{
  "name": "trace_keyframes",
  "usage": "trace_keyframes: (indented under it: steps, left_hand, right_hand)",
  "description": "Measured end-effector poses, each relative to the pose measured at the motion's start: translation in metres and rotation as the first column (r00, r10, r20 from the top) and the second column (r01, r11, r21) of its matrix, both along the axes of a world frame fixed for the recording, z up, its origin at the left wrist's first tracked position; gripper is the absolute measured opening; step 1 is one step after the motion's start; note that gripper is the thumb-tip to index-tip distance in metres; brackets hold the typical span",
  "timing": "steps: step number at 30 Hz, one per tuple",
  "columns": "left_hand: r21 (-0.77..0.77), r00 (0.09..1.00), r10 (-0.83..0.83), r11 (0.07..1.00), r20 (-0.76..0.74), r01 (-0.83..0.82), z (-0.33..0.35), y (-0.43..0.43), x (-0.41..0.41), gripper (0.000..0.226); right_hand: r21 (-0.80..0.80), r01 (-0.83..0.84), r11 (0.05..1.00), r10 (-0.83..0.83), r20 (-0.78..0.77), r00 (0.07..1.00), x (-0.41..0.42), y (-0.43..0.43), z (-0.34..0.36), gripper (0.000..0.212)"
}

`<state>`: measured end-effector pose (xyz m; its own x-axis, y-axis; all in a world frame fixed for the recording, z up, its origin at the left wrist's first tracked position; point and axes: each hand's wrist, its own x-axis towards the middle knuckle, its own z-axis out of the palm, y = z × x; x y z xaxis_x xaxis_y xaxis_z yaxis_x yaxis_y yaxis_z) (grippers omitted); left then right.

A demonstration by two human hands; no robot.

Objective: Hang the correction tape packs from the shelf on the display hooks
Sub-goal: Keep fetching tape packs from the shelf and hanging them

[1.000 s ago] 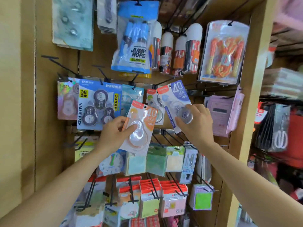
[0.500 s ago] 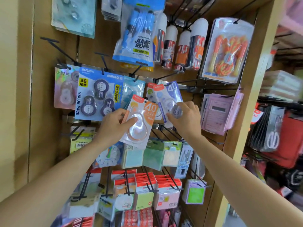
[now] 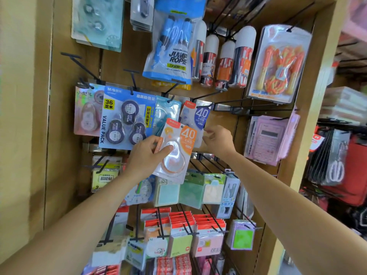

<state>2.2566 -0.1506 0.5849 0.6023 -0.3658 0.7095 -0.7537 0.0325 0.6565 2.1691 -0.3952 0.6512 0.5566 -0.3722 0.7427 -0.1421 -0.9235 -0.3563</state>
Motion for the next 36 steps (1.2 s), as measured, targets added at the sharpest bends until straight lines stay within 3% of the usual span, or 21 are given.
trace_keyframes:
  steps: [2,4,7,10,15,18,23,28,36]
  left_hand:
    - [-0.015,0.998,-0.059,0.998,-0.023,0.059,0.002,0.000,-0.004,0.034]
    - [-0.043,0.989,-0.134,0.990,-0.064,0.131,0.006,0.003,-0.007,0.023]
    - [-0.062,0.975,-0.209,0.977,-0.083,0.204,0.013,0.008,-0.012,0.023]
    - [-0.063,0.969,-0.238,0.970,-0.066,0.234,0.019,0.010,-0.018,0.026]
    - [0.015,0.961,-0.272,0.962,-0.044,0.273,0.016,0.008,-0.019,0.037]
    - [0.202,0.969,-0.245,0.950,0.014,0.237,0.009,0.009,-0.012,0.029]
    - [0.518,0.965,-0.149,0.855,0.214,0.017,0.005,0.008,-0.002,0.022]
    - [0.539,0.952,-0.140,0.842,0.273,-0.031,0.003,0.006,-0.001,0.019]
    - [0.539,0.943,-0.152,0.842,0.297,-0.033,-0.002,0.004,0.005,0.020]
  right_hand:
    - [0.321,-0.201,0.925,0.157,0.160,0.975,-0.009,0.013,-0.005,0.023]
    - [0.577,-0.439,0.689,0.326,0.294,0.898,-0.023,0.033,-0.011,0.020]
    - [0.708,-0.560,0.430,0.534,0.301,0.790,-0.044,0.060,-0.022,0.031]
    - [0.717,-0.599,0.357,0.641,0.278,0.715,-0.057,0.079,-0.028,0.032]
    - [0.674,-0.634,0.378,0.628,0.317,0.711,-0.065,0.089,-0.028,0.033]
    - [0.623,-0.668,0.407,0.544,0.423,0.725,-0.074,0.077,-0.020,0.030]
    - [0.570,-0.615,0.545,0.382,0.484,0.787,-0.088,0.045,-0.002,0.028]
    - [0.600,-0.490,0.633,0.277,0.415,0.867,-0.093,0.024,-0.001,0.035]
    - [0.527,-0.377,0.762,0.221,0.336,0.916,-0.091,0.013,-0.001,0.020]
